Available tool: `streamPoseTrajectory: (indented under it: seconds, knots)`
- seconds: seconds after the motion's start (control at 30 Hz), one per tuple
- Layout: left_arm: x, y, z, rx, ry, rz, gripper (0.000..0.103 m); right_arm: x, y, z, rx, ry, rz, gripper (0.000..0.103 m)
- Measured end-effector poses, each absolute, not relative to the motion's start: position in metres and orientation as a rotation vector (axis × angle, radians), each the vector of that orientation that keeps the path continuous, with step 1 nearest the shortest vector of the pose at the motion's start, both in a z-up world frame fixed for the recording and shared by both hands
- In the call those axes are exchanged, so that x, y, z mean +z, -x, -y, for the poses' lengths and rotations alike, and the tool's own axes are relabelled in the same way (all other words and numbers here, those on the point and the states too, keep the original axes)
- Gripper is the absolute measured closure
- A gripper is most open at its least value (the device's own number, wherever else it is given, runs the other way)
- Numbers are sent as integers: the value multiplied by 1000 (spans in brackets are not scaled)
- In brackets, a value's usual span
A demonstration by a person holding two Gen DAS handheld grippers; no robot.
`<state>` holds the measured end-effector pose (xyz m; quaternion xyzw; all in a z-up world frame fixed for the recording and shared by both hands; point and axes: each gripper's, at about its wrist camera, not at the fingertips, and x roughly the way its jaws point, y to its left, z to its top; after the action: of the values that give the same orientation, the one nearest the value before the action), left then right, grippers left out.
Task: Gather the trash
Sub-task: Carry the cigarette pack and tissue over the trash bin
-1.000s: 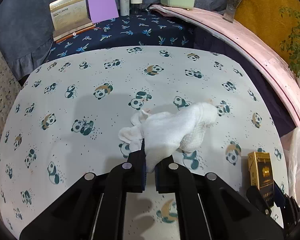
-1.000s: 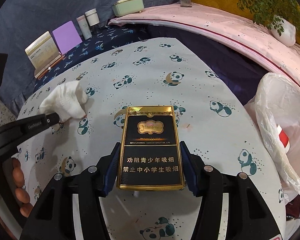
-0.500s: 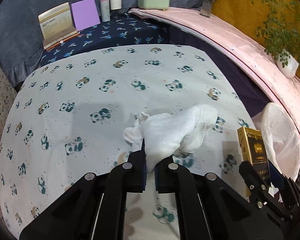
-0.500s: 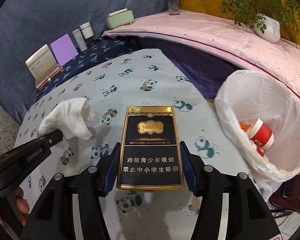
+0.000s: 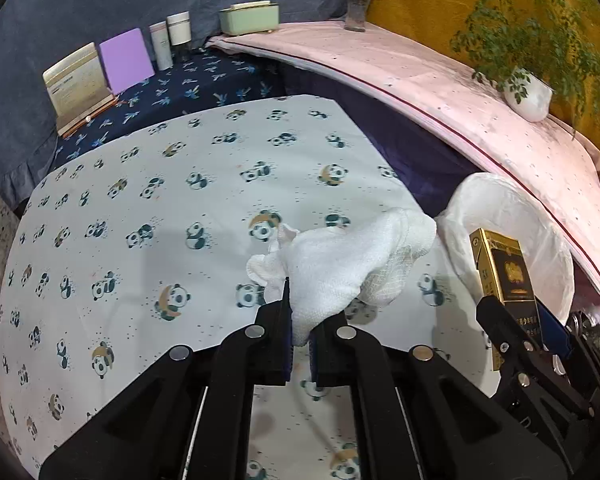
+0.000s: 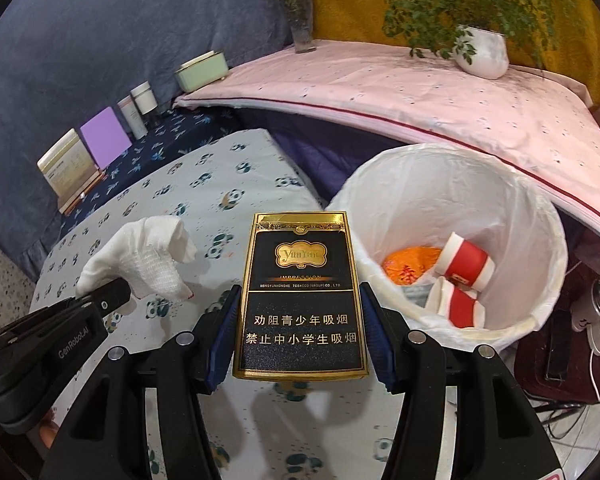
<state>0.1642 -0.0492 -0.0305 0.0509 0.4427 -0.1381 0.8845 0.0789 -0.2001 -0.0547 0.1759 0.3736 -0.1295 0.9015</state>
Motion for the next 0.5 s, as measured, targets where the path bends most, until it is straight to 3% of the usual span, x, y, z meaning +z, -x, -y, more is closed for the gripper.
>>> streamPoseTrajectory:
  seconds: [0.5]
  knots:
    - [-21,-139,115,-381,-186,-898,98,-52,-44,255,-363,-432,-727,49]
